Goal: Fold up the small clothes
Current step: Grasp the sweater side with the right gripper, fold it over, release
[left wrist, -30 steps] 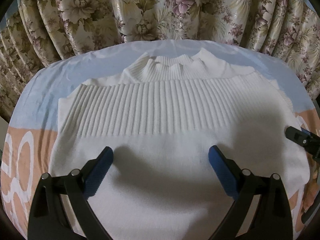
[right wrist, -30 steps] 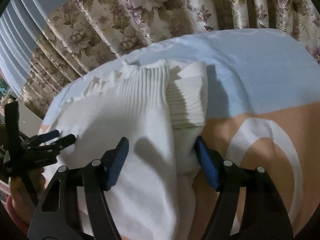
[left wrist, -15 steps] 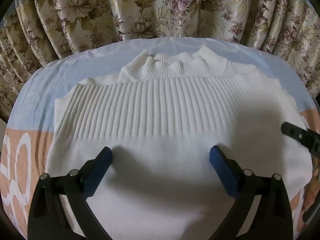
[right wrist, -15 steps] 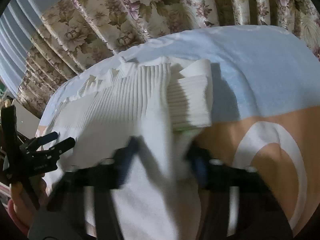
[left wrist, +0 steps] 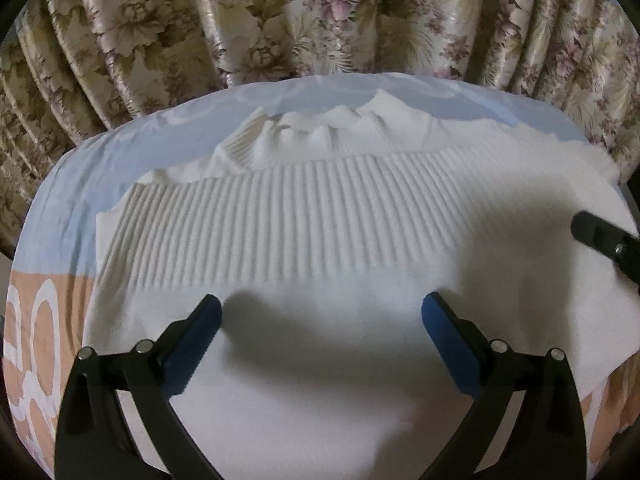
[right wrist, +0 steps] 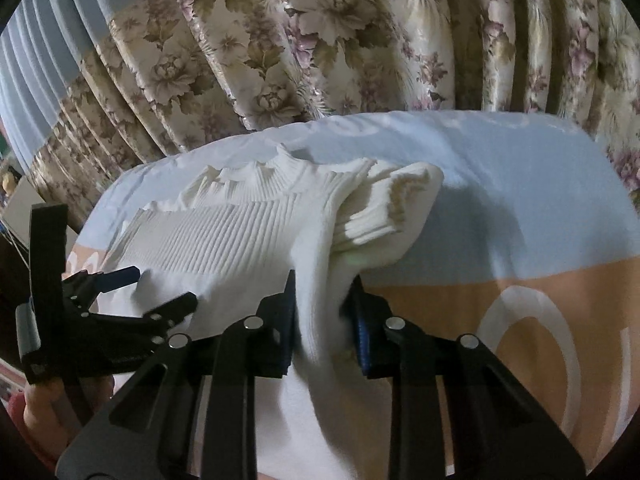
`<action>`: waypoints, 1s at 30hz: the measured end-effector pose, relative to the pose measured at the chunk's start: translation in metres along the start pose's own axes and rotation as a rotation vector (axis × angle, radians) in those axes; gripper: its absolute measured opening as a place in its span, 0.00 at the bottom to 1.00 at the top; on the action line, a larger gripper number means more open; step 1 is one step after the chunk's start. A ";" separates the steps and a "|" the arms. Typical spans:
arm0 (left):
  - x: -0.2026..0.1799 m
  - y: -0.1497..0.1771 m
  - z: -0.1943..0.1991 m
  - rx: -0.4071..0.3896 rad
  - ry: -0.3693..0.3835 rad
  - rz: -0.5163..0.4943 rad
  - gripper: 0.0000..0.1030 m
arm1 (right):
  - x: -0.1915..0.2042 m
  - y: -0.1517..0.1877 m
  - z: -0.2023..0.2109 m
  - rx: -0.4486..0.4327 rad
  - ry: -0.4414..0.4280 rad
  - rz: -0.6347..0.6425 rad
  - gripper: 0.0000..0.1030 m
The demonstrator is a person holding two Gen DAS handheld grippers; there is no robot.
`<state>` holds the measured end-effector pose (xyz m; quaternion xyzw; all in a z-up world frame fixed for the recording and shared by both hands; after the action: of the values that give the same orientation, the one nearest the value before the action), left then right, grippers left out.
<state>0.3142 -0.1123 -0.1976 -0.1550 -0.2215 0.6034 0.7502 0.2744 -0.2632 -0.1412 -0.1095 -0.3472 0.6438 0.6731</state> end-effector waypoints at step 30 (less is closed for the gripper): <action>0.175 0.034 0.043 -0.057 -0.051 0.139 0.99 | 0.158 -0.030 -0.023 -0.017 0.055 0.112 0.20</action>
<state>0.2940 0.0640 -0.1528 -0.1761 -0.2464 0.6511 0.6959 0.3008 -0.1120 -0.0889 -0.1524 -0.3274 0.6741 0.6443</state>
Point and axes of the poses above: each gripper's, at about its wrist camera, not at the fingertips, and z roughly against the way its jaws point, x to its left, y to its underside, the point moved 4 cm from there along -z, roughly the way its jaws point, and after that the axes turned 6 degrees about -y, right-handed, at the moved point
